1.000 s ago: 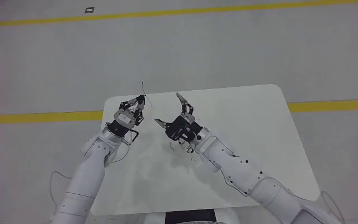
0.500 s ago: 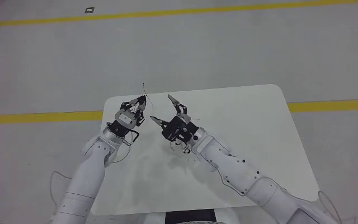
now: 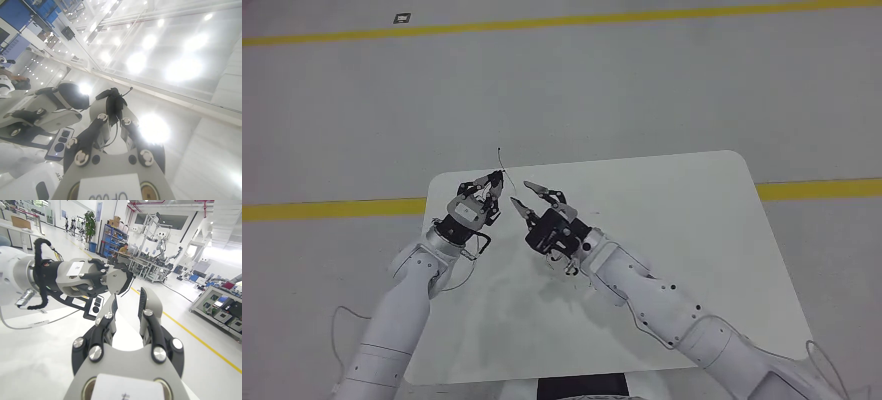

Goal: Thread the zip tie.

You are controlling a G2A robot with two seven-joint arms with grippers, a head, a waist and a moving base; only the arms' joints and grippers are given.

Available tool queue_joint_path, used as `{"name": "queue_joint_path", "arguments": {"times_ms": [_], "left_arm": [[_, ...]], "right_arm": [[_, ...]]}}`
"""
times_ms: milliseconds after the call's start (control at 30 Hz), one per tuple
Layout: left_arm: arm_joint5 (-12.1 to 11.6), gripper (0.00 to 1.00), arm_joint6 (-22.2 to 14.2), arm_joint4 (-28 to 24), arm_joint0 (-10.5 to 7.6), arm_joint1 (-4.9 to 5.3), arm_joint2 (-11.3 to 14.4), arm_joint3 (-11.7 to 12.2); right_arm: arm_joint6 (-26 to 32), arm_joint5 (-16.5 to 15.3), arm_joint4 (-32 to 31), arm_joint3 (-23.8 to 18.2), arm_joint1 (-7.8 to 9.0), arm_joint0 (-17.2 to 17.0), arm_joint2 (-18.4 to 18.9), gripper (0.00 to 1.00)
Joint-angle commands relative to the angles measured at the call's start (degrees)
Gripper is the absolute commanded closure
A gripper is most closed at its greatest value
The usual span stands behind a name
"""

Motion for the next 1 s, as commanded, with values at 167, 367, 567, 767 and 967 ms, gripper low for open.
{"name": "queue_joint_path", "arguments": {"times_ms": [167,367,567,767,967], "left_arm": [[0.00,1.00,0.00,0.00,0.00,0.00,0.00,0.00],[0.00,1.00,0.00,0.00,0.00,0.00,0.00,0.00],[0.00,1.00,0.00,0.00,0.00,0.00,0.00,0.00],[0.00,1.00,0.00,0.00,0.00,0.00,0.00,0.00],[0.00,1.00,0.00,0.00,0.00,0.00,0.00,0.00]], "right_arm": [[-0.35,-0.25,0.00,0.84,-0.70,0.35,0.02,0.74],[-0.71,-0.46,0.00,1.63,-1.34,0.97,0.02,0.77],[-1.10,-0.45,0.00,2.23,-1.80,1.31,0.12,0.80],[-1.27,-0.35,0.00,2.58,-2.04,1.48,0.24,0.91],[-1.17,-0.23,0.00,2.61,-2.00,1.39,0.43,1.00]]}}
